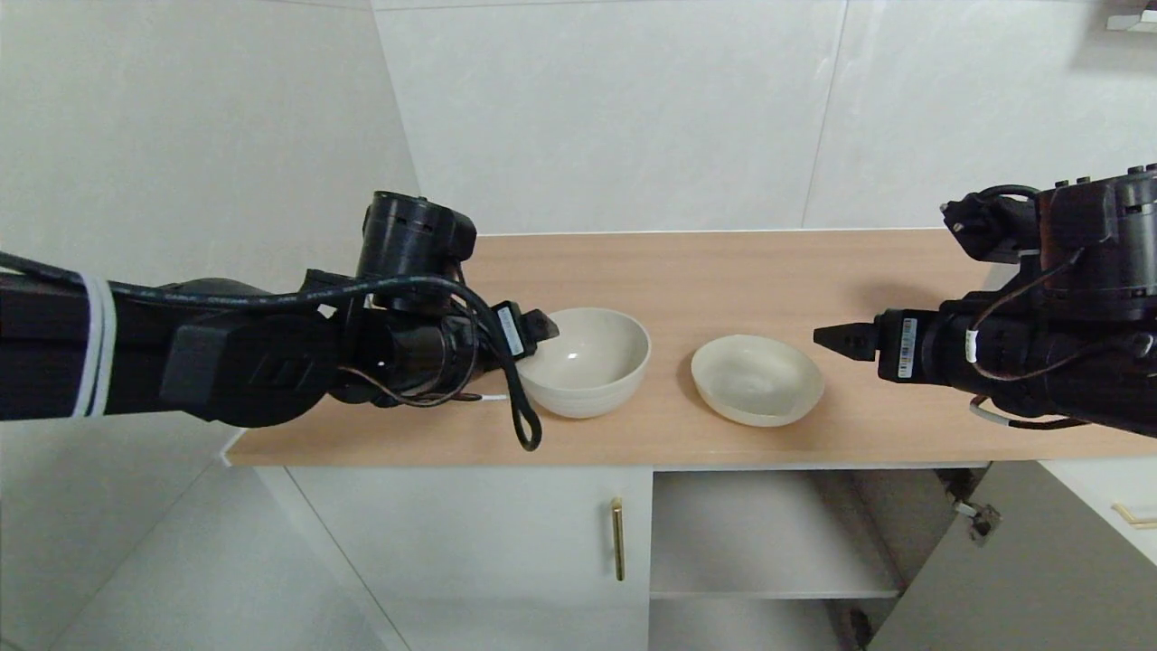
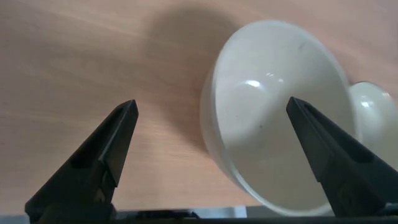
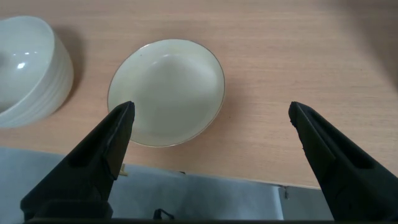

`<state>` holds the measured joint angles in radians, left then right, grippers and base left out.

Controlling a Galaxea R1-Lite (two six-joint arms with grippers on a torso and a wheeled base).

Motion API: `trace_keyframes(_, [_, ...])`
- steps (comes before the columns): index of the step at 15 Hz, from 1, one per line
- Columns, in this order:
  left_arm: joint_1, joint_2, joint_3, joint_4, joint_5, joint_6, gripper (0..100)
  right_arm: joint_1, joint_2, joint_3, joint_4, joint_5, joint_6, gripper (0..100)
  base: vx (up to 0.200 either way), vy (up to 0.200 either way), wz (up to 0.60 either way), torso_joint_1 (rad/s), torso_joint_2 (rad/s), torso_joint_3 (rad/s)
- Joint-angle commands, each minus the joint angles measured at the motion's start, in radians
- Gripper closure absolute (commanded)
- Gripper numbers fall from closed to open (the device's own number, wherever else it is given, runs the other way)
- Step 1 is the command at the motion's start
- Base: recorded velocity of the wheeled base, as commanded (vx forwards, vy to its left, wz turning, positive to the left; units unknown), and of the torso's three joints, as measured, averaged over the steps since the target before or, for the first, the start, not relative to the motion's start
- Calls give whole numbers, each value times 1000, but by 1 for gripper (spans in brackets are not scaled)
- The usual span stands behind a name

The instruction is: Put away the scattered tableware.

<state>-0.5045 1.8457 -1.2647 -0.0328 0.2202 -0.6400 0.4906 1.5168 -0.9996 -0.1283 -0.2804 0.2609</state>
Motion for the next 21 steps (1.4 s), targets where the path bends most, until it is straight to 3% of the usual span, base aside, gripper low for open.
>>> trace_keyframes(1, [0, 36, -7, 1, 1, -1, 0, 0, -3, 1, -1, 0, 0, 0, 0, 0, 0, 0, 0, 0])
trace_keyframes(3, [0, 32, -4, 1, 1, -1, 0, 0, -7, 1, -1, 0, 0, 0, 0, 0, 0, 0, 0, 0])
trace_keyframes(4, [0, 32, -4, 1, 1, -1, 100, 0, -7, 1, -1, 0, 0, 0, 0, 0, 0, 0, 0, 0])
trace_keyframes(16, [-22, -112, 65, 1, -10, 8, 100, -12, 85, -2, -1, -11, 1, 0, 0, 0, 0, 0, 0, 0])
trace_keyframes(18, [-23, -151, 96, -3, -32, 33, 100, -20, 161, -8, -22, -51, 5, 0, 0, 0, 0, 0, 0, 0])
trace_keyframes(21, [-23, -217, 146, -6, -122, 71, 100, -21, 263, -8, -109, -95, 6, 0, 0, 0, 0, 0, 0, 0])
